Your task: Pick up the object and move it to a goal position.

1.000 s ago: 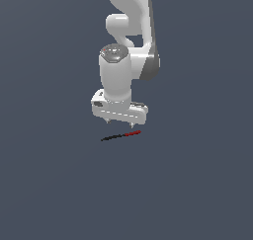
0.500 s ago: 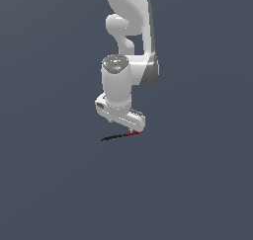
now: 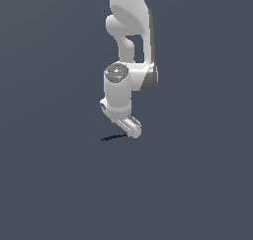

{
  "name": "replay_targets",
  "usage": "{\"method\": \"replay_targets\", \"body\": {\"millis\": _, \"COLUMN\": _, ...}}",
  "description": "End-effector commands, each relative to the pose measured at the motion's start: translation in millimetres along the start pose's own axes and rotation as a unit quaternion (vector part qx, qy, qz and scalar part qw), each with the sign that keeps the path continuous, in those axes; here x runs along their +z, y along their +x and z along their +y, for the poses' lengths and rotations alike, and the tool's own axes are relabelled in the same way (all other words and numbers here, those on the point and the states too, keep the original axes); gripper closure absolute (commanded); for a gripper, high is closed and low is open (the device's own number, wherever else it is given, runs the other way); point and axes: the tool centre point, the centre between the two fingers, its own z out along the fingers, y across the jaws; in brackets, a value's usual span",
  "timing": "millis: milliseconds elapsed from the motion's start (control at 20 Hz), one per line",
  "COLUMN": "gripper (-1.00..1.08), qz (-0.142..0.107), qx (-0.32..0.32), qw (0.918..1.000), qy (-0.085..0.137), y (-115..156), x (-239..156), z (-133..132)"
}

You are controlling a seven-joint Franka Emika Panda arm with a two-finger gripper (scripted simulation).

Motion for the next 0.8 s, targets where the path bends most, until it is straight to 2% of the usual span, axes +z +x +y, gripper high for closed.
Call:
{"method": "replay_targets", "body": {"millis": 0, "gripper": -0.92, "qz": -0.001, "qx": 0.037, "qw": 0.9993, "qy": -0.001, "y": -2, "x": 7, "z": 2}}
{"method": "replay_targets", "body": {"millis": 300, "gripper": -0.92, "qz": -0.002, "qx": 0.122, "qw": 0.9925, "qy": -0.006, "y": -5, "x": 24, "z": 7}}
{"method": "replay_targets", "body": {"millis": 750, "gripper": -0.92, "qz": 0.0, "qx": 0.228, "qw": 0.9735, "qy": -0.012, "y": -9, "x": 45, "z": 14}}
